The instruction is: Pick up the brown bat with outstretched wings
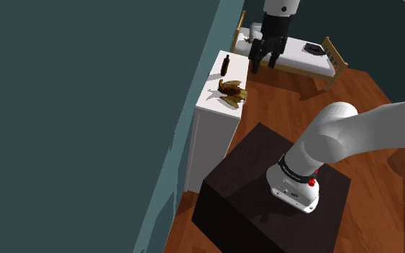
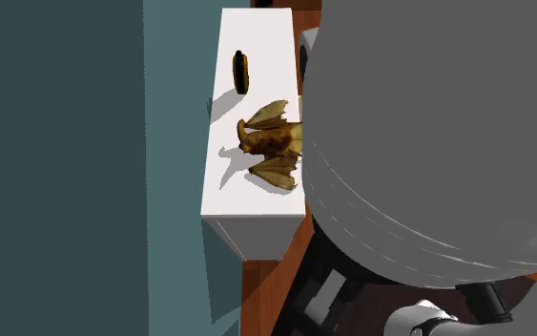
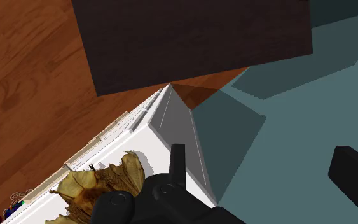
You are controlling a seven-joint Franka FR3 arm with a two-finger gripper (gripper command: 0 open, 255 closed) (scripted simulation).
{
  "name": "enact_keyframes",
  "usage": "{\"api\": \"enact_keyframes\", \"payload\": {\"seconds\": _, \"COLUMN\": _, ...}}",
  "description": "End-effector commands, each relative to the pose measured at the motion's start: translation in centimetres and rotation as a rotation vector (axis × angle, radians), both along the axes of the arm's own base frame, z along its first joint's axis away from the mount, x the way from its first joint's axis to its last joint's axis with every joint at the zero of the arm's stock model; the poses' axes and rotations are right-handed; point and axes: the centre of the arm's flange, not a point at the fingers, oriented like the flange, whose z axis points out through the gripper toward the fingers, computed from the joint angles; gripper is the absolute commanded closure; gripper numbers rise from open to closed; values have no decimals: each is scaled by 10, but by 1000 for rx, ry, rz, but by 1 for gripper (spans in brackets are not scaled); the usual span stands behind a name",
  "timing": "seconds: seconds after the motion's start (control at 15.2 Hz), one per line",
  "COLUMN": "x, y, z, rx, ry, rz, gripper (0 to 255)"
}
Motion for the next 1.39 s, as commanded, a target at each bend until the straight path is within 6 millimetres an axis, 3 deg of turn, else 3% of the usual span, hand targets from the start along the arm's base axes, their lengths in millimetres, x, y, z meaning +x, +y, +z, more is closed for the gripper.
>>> {"api": "enact_keyframes", "payload": {"seconds": 0.0, "x": 0, "y": 0, "z": 0, "rx": 0, "ry": 0, "rz": 0, "gripper": 0}}
{"api": "enact_keyframes", "payload": {"seconds": 1.32, "x": 129, "y": -114, "z": -169, "rx": -96, "ry": -172, "rz": -90, "gripper": 0}}
